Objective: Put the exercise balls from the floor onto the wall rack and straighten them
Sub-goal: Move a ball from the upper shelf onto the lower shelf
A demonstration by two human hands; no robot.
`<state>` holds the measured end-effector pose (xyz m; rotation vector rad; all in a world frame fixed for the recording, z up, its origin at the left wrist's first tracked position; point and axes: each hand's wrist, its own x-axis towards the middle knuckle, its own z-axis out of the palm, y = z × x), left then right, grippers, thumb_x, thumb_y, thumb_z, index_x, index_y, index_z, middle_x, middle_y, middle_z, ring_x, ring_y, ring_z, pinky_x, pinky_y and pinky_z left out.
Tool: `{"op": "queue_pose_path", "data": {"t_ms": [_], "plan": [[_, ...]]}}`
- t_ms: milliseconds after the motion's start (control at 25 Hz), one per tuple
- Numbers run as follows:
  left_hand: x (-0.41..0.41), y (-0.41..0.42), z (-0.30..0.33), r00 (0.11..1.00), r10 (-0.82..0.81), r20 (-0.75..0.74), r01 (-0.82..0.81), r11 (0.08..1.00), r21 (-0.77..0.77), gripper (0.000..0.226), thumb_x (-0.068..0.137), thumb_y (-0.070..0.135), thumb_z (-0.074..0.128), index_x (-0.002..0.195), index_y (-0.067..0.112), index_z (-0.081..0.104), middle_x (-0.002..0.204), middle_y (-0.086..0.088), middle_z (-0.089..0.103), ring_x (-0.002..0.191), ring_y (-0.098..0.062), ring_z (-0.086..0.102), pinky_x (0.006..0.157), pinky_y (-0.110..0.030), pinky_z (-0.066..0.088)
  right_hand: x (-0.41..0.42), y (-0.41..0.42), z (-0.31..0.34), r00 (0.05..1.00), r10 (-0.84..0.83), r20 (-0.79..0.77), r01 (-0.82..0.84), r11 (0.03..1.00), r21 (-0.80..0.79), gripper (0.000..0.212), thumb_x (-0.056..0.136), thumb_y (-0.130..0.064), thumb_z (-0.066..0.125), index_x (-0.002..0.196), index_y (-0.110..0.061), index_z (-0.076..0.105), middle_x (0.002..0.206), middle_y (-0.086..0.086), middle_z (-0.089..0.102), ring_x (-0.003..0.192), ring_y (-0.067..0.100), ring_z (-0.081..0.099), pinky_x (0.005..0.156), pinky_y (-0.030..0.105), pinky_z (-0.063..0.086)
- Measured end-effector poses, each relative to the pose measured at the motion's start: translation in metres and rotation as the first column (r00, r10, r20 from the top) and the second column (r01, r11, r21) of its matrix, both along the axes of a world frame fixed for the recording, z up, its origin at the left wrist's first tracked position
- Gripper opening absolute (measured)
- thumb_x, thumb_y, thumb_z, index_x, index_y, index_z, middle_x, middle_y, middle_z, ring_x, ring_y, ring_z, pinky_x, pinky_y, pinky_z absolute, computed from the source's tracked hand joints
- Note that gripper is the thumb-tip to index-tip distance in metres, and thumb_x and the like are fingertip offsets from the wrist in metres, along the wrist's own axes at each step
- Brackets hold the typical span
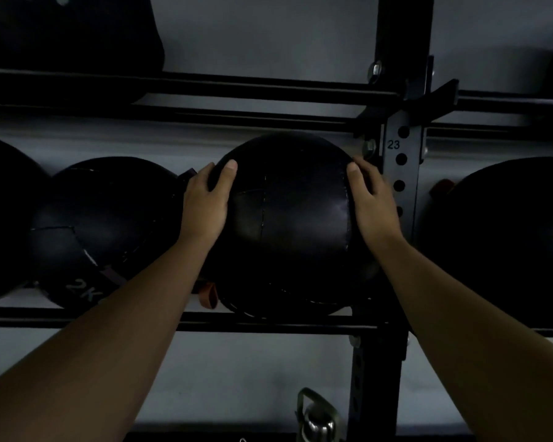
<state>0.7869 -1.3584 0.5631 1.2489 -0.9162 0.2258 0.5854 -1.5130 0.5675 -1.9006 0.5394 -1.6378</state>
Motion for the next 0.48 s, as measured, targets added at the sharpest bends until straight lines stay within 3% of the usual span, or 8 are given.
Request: {"op": "queue_pose_path", "data": {"t_ms": [80, 200, 360, 480], "plan": [[-0.005, 0.008, -0.005, 0.999, 0.003, 0.032, -0.005, 0.998, 0.062, 0.066, 0.101, 0.062, 0.044, 0.155, 0.024, 0.045, 0.158, 0.002, 0.044, 0.137, -0.011, 0.044, 0.1, -0.008, 0.029, -0.007, 0.008, -0.008, 0.997, -0.009, -0.08, 0.011, 1.0, 0.024, 0.061, 0.104, -0.066, 0.035, 0.16, -0.043, 0.037, 0.17, -0.002, 0.036, 0.159, 0.024, 0.028, 0.13, 0.053, 0.022], [-0.007, 0.024, -0.015, 0.999, -0.012, 0.042, 0.005, 0.986, 0.165, 0.066, 0.104, 0.06, 0.038, 0.161, 0.028, 0.032, 0.168, -0.002, 0.033, 0.151, -0.02, 0.034, 0.104, -0.021, 0.024, -0.019, 0.022, -0.025, 0.987, -0.025, -0.158, 0.035, 0.997, 0.064, 0.066, 0.106, -0.063, 0.03, 0.167, -0.04, 0.021, 0.177, -0.001, 0.021, 0.164, 0.024, 0.016, 0.132, 0.054, 0.014], [-0.006, 0.05, -0.042, 0.996, -0.002, 0.094, -0.023, 0.965, 0.261, 0.067, 0.104, 0.058, 0.042, 0.163, 0.03, 0.028, 0.169, -0.005, 0.032, 0.153, -0.023, 0.034, 0.109, -0.026, 0.027, -0.032, 0.042, -0.053, 0.979, -0.093, -0.181, 0.105, 0.993, 0.058, 0.065, 0.108, -0.056, 0.034, 0.168, -0.035, 0.02, 0.175, 0.005, 0.023, 0.162, 0.03, 0.022, 0.13, 0.056, 0.022], [-0.012, 0.068, -0.072, 0.989, 0.051, 0.136, -0.088, 0.955, 0.283, 0.062, 0.101, 0.05, 0.056, 0.155, 0.022, 0.042, 0.159, -0.007, 0.042, 0.141, -0.019, 0.047, 0.109, -0.026, 0.035, -0.039, 0.059, -0.076, 0.974, -0.14, -0.176, 0.154, 0.986, 0.067, 0.063, 0.107, -0.052, 0.041, 0.166, -0.032, 0.028, 0.169, 0.006, 0.032, 0.156, 0.031, 0.034, 0.126, 0.054, 0.033]]}}
